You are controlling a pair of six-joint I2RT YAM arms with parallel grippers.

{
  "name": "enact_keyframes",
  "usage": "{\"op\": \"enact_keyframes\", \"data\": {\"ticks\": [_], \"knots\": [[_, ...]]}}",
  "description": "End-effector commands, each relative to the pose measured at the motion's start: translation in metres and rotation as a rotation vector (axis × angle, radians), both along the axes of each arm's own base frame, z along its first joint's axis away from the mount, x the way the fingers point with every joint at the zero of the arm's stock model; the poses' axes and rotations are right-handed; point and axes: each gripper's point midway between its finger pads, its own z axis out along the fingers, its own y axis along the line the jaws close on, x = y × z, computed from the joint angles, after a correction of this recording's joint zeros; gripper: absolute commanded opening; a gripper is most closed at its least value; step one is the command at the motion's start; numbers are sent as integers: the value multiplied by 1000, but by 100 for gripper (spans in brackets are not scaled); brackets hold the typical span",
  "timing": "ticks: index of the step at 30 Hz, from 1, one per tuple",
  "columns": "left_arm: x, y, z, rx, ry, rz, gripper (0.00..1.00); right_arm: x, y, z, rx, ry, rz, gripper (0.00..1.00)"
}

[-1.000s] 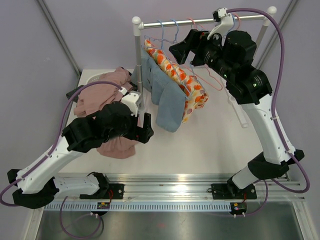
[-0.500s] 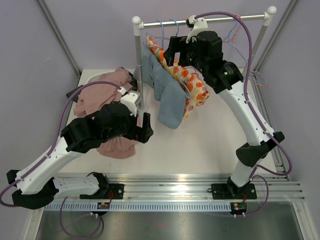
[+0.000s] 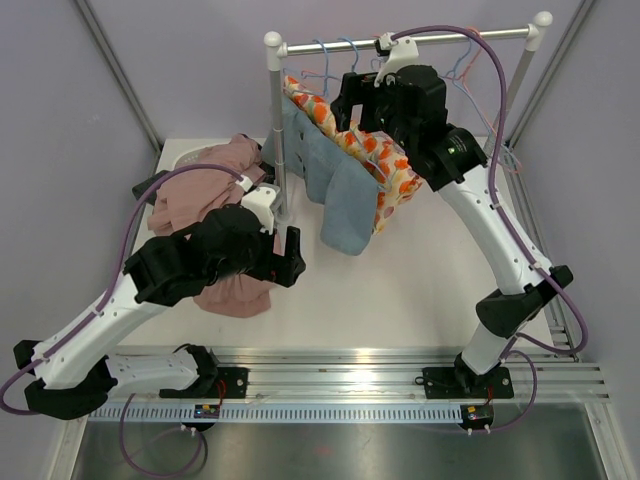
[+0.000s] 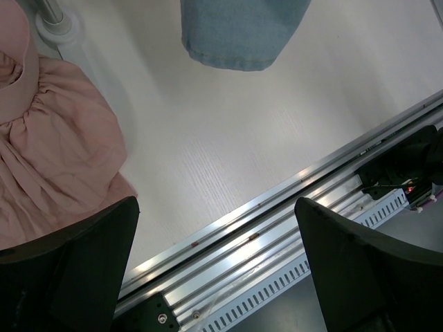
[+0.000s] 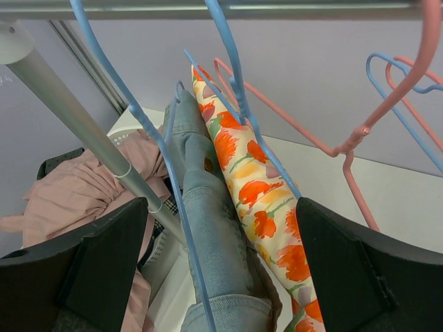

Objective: Remove the skirt from the hanger

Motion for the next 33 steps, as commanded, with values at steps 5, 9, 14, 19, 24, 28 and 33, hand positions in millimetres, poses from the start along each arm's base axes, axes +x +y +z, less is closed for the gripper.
{"op": "enact_keyframes", "data": {"ticks": [5, 9, 14, 19, 24, 28, 33], "knots": [[5, -6, 4, -25, -19, -13, 99, -9, -22, 52, 76, -125, -29, 95], [5, -6, 3, -23, -16, -13, 99, -3, -29, 47, 80, -119, -44, 95], [5, -6, 4, -23, -17, -12, 99, 10, -29, 30, 69, -87, -48, 94], [7, -4, 2, -16, -15, -8, 99, 19, -23, 17, 77, -54, -28, 81], [8, -4, -1, -12, -12, -7, 99, 19, -20, 9, 87, -37, -18, 73], [9, -6, -3, -13, -8, -10, 99, 20, -17, 1, 87, -16, -9, 71], [11, -9, -5, -19, -6, -10, 99, 22, -8, -21, 78, 39, 21, 38]]}}
